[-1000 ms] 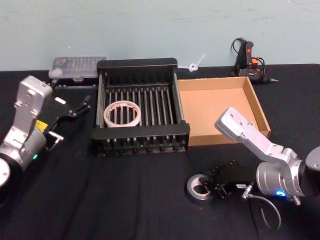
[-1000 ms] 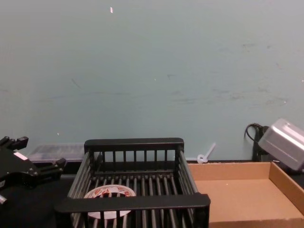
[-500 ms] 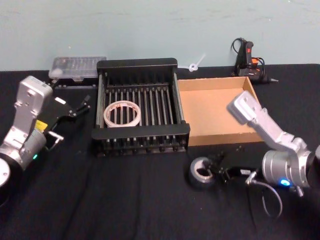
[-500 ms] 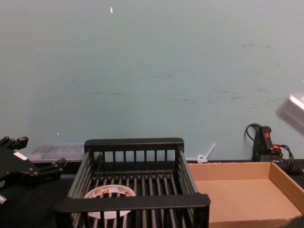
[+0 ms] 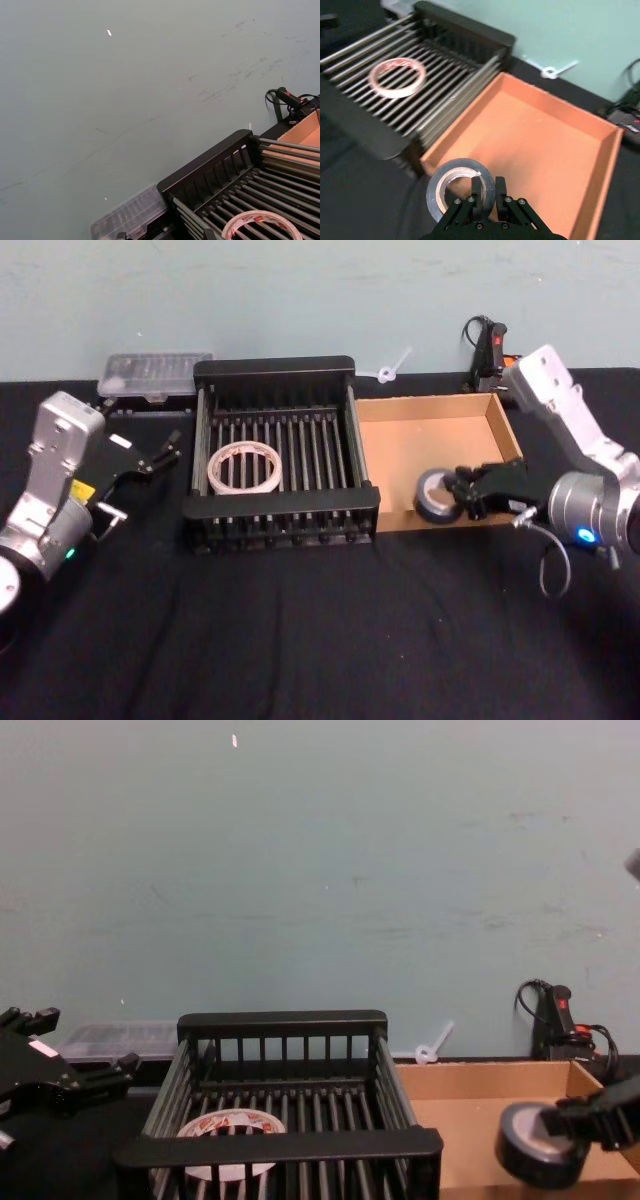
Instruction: Pick up the white tape and place it into the black box , Pick up the silver tape and place it into the brown box.
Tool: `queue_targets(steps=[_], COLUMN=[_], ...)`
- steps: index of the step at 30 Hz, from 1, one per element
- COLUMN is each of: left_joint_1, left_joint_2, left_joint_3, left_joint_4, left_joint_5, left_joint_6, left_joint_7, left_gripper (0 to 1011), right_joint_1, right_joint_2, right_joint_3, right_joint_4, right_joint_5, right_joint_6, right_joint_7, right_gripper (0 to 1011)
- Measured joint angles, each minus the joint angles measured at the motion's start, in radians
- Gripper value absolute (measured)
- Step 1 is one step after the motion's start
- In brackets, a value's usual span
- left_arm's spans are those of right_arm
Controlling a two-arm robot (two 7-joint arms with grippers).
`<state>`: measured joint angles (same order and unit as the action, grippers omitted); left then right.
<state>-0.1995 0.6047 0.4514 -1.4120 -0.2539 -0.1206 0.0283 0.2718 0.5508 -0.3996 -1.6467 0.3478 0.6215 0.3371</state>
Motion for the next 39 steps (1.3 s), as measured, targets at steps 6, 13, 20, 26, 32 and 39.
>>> queue_targets(steps=[6, 13, 20, 26, 32, 39], left_joint_1=[0.000, 0.000, 0.000, 0.000, 0.000, 0.000], left_joint_2=[0.000, 0.000, 0.000, 0.000, 0.000, 0.000], left_joint_3=[0.000, 0.000, 0.000, 0.000, 0.000, 0.000], left_joint_4=[0.000, 0.000, 0.000, 0.000, 0.000, 0.000], left_joint_5=[0.000, 0.000, 0.000, 0.000, 0.000, 0.000], left_joint_6=[0.000, 0.000, 0.000, 0.000, 0.000, 0.000], left_joint_7=[0.000, 0.000, 0.000, 0.000, 0.000, 0.000], left_gripper=[1001, 1001, 1001, 1001, 1002, 1001], right_joint_1=[0.059, 0.122, 0.139, 0.136, 0.133, 0.132], right_joint_2=[-0.045, -0.090, -0.106, -0.103, -0.101, -0.099], right_joint_3=[0.003, -0.005, -0.005, -0.005, -0.005, -0.005], right_joint_4=[0.089, 0.194, 0.226, 0.220, 0.216, 0.213], right_joint_5=[-0.031, -0.070, -0.084, -0.083, -0.080, -0.079], right_joint_6=[-0.001, -0.008, -0.014, -0.013, -0.012, -0.012], right_joint_7=[-0.021, -0.034, -0.042, -0.042, -0.040, -0.039], right_gripper=[169, 169, 169, 169, 169, 169])
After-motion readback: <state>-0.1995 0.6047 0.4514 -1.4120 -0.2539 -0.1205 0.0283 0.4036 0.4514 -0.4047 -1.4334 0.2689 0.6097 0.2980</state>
